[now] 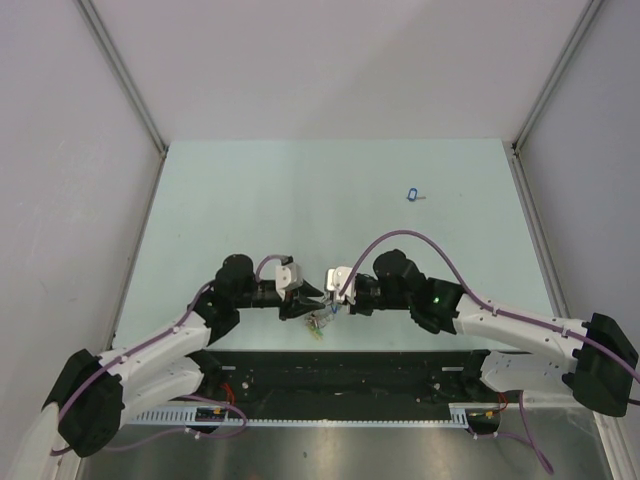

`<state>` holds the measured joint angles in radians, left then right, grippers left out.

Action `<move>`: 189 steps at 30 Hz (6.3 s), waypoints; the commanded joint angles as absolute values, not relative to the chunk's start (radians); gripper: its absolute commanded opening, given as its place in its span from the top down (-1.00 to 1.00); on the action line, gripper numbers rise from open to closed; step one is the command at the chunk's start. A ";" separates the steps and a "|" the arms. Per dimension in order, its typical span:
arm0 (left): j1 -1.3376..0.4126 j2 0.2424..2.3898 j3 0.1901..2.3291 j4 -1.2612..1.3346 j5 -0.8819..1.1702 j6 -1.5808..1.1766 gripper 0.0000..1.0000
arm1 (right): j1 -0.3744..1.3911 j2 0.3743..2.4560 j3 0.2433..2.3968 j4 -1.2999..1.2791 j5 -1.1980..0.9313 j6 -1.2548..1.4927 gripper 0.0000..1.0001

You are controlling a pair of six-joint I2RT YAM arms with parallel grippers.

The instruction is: Put the keys on the keyring

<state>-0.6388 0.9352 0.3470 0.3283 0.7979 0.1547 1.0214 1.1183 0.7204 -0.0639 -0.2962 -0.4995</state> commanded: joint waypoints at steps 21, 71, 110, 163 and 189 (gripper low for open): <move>-0.634 0.957 0.439 0.287 0.850 0.155 0.33 | 1.051 1.094 0.813 -0.081 -0.262 -0.548 1.00; -0.635 0.888 0.350 0.612 0.532 -0.276 0.99 | 1.117 1.117 0.649 0.116 -0.095 -0.388 1.00; -0.635 0.880 0.279 0.745 0.555 -0.322 0.99 | 1.068 1.152 0.538 0.400 -0.101 -0.290 0.67; -0.641 0.894 0.313 0.716 0.624 -0.282 0.99 | 0.756 1.212 0.554 0.541 -0.752 -0.106 0.40; -0.653 0.907 0.310 0.742 0.617 -0.288 0.99 | 0.758 1.264 0.558 0.586 -0.769 -0.081 0.67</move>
<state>-0.6456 0.9157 0.2707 0.6510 0.6067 -0.2882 0.7589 1.2549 0.5278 0.5362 -0.7509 -0.0860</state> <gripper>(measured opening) 0.005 0.194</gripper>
